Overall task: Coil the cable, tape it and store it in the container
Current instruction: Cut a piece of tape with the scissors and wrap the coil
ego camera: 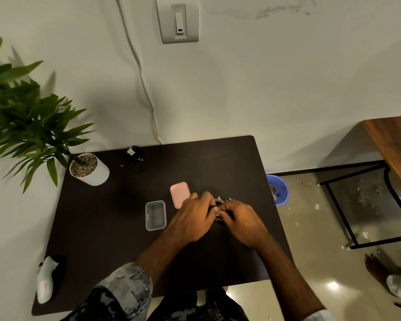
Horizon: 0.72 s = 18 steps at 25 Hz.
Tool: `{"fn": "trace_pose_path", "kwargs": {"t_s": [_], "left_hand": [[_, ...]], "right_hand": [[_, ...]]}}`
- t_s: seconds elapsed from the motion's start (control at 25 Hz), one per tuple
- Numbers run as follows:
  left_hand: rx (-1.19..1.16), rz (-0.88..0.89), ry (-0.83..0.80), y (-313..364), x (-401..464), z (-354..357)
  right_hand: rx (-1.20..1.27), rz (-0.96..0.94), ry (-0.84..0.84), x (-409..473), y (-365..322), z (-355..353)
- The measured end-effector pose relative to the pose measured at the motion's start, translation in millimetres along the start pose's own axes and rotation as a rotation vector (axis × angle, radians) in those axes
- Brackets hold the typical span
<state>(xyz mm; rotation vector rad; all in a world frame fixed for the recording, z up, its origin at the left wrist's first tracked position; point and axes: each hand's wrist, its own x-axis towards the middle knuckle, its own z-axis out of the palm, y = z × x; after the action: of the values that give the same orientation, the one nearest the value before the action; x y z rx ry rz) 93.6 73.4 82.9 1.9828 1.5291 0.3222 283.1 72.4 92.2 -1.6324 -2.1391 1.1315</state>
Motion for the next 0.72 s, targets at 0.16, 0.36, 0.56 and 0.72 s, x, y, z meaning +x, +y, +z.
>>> {"fn": "trace_pose_path", "kwargs": {"t_s": [0.16, 0.36, 0.56, 0.72], "left_hand": [[0.001, 0.011, -0.084, 4.5, -0.3, -2.9], [-0.101, -0.144, -0.101, -1.5, -1.9, 1.7], [-0.185, -0.242, -0.142, -13.0, -0.2, 5.9], [-0.304, -0.289, -0.144, -24.3, -0.5, 9.1]], "right_hand": [[-0.096, 0.027, -0.057, 2.0, -1.3, 3.6], [-0.136, 0.006, -0.127, 3.4, -7.8, 0.6], [-0.185, -0.086, -0.103, 2.7, -6.7, 7.6], [0.029, -0.034, 0.038, 1.3, -0.6, 17.4]]}}
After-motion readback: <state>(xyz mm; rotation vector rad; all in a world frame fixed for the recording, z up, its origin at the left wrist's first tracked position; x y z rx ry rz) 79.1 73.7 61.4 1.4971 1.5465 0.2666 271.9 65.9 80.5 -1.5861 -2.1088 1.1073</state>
